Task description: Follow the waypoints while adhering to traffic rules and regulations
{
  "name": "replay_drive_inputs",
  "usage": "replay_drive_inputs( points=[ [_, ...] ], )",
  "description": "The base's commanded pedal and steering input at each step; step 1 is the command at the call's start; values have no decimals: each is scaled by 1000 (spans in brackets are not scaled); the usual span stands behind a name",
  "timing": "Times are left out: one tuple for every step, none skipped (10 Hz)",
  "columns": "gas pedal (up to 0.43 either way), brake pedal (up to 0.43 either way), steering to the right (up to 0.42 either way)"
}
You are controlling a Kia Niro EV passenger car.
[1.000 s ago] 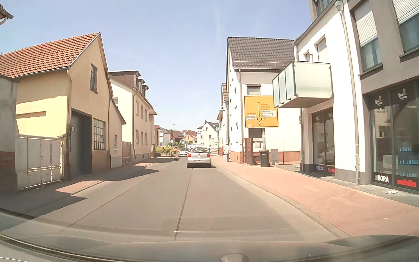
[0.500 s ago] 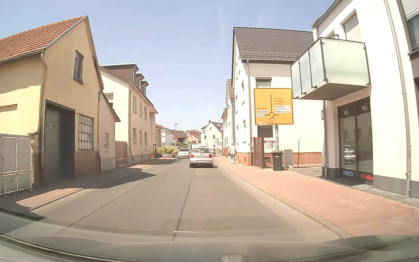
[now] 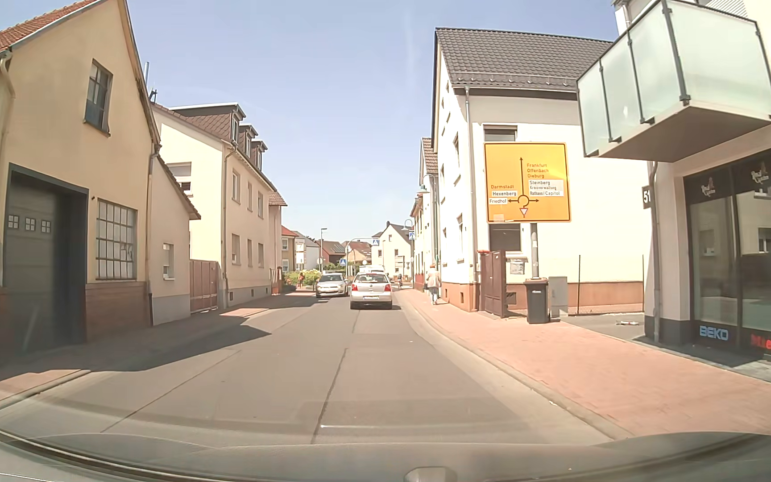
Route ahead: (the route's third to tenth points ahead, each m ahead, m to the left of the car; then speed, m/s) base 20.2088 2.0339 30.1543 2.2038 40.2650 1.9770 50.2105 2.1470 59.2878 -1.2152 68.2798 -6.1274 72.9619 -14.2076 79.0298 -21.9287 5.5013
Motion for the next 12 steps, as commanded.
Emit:
replay_drive_inputs(
  points=[
    [79,0,-10],
    [28,0,-10],
    [20,0,-12],
    [0,0,-14],
    [0,0,-14],
    [0,0,-14],
    [0,0,-14],
    [0,0,-14],
    [0,0,-13],
    [0,0,-13],
    [0,0,-12],
    [0,0,-13]
  ],
)
